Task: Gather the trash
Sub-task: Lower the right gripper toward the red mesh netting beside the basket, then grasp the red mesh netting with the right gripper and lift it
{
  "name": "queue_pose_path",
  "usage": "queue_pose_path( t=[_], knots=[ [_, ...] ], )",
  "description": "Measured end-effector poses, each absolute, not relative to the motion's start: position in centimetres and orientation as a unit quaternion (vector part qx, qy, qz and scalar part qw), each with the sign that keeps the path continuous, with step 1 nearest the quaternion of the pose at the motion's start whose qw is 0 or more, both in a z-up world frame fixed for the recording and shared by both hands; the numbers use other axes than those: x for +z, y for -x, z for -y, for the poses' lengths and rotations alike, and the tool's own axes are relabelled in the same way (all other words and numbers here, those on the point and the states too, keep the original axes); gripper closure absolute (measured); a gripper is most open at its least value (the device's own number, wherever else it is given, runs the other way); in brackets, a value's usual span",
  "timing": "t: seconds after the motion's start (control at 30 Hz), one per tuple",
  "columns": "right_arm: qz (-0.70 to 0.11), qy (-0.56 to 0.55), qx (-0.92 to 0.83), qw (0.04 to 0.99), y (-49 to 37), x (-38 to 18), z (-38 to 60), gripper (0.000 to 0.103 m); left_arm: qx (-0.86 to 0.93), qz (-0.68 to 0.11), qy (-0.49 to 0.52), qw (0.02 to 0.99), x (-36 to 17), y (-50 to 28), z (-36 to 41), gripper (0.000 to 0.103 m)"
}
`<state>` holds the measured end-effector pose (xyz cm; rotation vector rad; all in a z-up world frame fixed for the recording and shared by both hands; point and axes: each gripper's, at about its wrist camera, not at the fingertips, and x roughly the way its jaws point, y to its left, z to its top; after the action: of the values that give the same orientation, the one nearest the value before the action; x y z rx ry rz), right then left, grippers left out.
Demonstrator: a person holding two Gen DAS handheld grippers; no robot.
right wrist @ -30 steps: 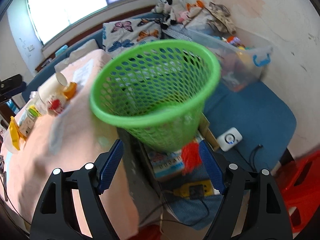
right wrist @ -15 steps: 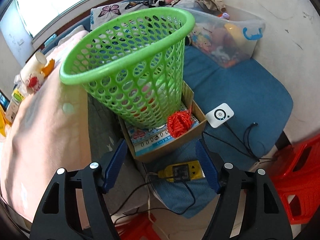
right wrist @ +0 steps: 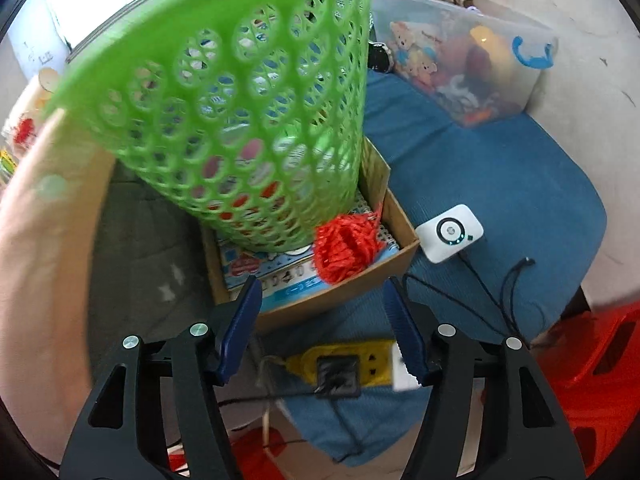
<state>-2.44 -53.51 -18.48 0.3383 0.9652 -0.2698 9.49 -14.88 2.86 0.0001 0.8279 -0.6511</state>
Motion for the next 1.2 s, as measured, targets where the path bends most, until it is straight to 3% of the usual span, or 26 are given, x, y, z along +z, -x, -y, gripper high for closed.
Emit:
queue_pose_path(
  t=[0.67, 0.73, 1.07, 1.1, 1.2],
  knots=[
    [-0.487, -0.105, -0.107, 0.860, -2.4, -25.5, 54.7, 0.048, -0.260, -0.408, 0.008, 0.875, 0.9, -7.1, 10.7, 0.048],
    [-0.490, -0.091, -0.120, 0.859, -2.6, -25.7, 54.5, 0.059, -0.256, -0.411, 0.007, 0.875, 0.6, -7.1, 10.6, 0.048],
    [-0.476, -0.098, -0.118, 0.866, -0.7, -24.1, 53.9, 0.082, -0.261, -0.409, 0.014, 0.874, 0.4, -7.0, 10.9, 0.048],
    [-0.473, -0.101, -0.113, 0.868, -0.4, -23.5, 53.6, 0.094, -0.264, -0.409, 0.016, 0.874, 0.4, -7.0, 11.0, 0.048],
    [-0.463, -0.096, -0.107, 0.875, 0.5, -21.9, 53.0, 0.094, -0.271, -0.407, 0.023, 0.872, 0.4, -7.0, 11.1, 0.048]
  ],
)
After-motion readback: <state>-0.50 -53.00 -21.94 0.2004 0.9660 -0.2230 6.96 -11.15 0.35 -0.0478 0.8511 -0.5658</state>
